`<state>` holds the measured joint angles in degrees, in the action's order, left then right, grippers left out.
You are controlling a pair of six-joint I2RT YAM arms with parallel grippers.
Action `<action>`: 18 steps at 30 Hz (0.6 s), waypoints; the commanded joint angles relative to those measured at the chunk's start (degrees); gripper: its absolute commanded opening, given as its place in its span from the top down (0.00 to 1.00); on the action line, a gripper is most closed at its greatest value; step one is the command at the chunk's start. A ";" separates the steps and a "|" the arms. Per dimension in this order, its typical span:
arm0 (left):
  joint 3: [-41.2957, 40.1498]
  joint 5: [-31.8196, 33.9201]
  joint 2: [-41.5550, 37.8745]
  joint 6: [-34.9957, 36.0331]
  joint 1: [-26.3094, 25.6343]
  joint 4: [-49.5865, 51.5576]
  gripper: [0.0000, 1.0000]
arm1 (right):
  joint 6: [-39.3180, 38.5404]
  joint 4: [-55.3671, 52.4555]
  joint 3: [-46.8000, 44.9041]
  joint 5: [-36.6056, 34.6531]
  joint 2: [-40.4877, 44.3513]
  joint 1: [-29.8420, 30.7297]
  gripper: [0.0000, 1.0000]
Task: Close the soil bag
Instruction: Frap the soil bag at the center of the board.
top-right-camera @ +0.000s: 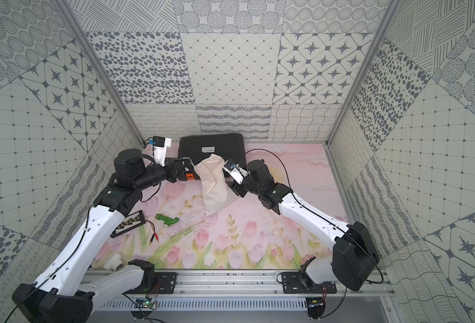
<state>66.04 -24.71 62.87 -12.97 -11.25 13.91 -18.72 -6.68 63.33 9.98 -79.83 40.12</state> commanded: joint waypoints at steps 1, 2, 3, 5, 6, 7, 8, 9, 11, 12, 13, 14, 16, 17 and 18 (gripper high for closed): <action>2.35 -7.42 0.56 -0.91 0.20 -2.91 1.00 | 0.06 2.47 5.71 9.15 -1.06 0.84 0.33; 2.60 -7.86 0.51 -0.99 0.16 -2.74 1.00 | -0.04 3.01 7.06 11.03 -2.27 1.07 0.33; 2.74 -8.11 0.50 -1.04 0.10 -2.56 1.00 | -0.13 3.83 8.26 12.20 -3.46 1.48 0.33; 2.78 -8.29 0.21 -1.19 -0.08 -2.34 1.00 | -0.20 6.87 9.69 13.69 -6.34 2.38 0.32; 2.84 -8.40 0.05 -1.14 -0.13 -2.17 1.00 | -0.41 8.50 10.43 14.25 -7.45 2.72 0.32; 2.91 -8.54 -0.13 -1.22 -0.31 -2.01 1.00 | -0.40 9.81 11.13 14.58 -8.87 3.10 0.32; 2.97 -8.80 -0.27 -1.26 -0.45 -1.77 1.00 | -0.28 10.76 12.20 14.91 -10.07 3.43 0.32; 3.04 -9.25 -0.33 -1.27 -0.65 -1.69 1.00 | -0.27 11.30 13.36 15.08 -11.51 3.76 0.33; 3.10 -9.40 -0.60 -1.22 -1.08 -1.32 1.00 | -0.18 12.52 15.44 14.74 -13.70 4.38 0.35; 3.20 -9.39 -0.69 -1.06 -1.33 -1.15 1.00 | -0.04 13.54 16.10 14.72 -14.67 4.64 0.37; 3.28 -9.36 -0.80 -0.82 -1.52 -0.75 1.00 | 0.14 14.49 16.58 14.68 -15.56 4.82 0.39; 3.44 -9.19 -0.93 -0.58 -1.70 -0.39 1.00 | 0.27 15.19 17.07 14.59 -16.13 4.99 0.41; 3.72 -9.00 -1.06 -0.10 -2.04 0.17 1.00 | 0.61 15.92 18.31 14.56 -17.61 5.25 0.46; 3.86 -8.96 -1.01 0.10 -2.17 0.57 1.00 | 0.80 16.20 18.66 14.59 -18.21 5.23 0.47; 3.90 -9.06 -0.95 0.24 -2.37 0.73 1.00 | 0.98 16.53 18.99 14.51 -18.51 5.39 0.49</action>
<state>68.71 -30.85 62.35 -13.82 -12.93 14.85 -18.41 4.60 79.57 23.66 -97.86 45.17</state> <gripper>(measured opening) 0.045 0.525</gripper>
